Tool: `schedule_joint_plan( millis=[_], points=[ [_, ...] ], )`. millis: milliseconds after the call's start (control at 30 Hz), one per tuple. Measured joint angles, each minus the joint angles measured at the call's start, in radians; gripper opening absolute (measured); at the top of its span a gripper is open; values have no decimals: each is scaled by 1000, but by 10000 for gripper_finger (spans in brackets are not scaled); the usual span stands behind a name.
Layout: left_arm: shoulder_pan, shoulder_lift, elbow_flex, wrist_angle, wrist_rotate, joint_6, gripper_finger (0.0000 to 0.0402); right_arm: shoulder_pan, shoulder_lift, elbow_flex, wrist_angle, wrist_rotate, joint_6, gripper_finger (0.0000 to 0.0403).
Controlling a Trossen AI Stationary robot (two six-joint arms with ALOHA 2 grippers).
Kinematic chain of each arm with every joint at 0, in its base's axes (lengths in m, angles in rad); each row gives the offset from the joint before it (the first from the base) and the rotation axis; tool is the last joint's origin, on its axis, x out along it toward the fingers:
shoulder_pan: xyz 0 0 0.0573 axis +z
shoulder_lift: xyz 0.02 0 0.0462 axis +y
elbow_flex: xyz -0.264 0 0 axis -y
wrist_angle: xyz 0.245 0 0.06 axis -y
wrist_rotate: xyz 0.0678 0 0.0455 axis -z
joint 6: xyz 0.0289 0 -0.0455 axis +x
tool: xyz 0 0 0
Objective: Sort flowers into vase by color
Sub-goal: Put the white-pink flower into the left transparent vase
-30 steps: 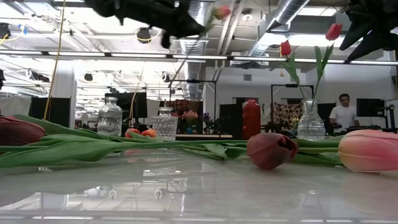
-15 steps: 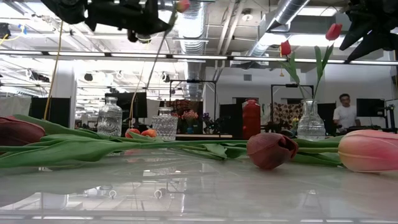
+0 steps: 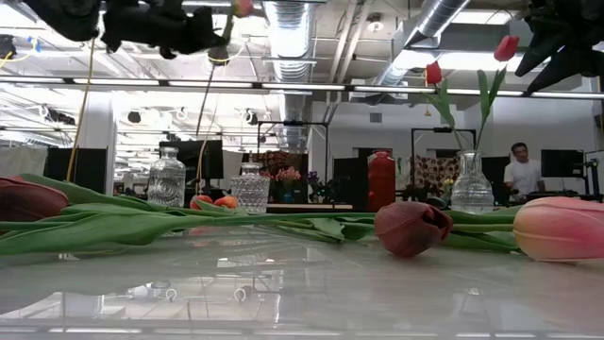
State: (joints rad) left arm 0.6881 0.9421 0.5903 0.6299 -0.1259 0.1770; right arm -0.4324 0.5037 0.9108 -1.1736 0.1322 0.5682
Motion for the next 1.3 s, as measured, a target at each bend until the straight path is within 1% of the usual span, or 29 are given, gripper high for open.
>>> schedule_joint_plan(
  millis=[267,400,500,933,1300],
  points=[
    [30,-130,-88,9,-46,45,0,0,0,0,1,0,0,249],
    [31,-175,-133,9,-50,50,0,0,0,0,1,0,0,249],
    [31,-199,-159,5,-75,51,0,0,0,0,1,0,0,249],
    [32,-205,-215,18,-86,49,0,0,0,0,3,31,0,249],
    [32,-205,-215,-40,-92,50,1,0,0,0,3,31,0,249]
  ],
)
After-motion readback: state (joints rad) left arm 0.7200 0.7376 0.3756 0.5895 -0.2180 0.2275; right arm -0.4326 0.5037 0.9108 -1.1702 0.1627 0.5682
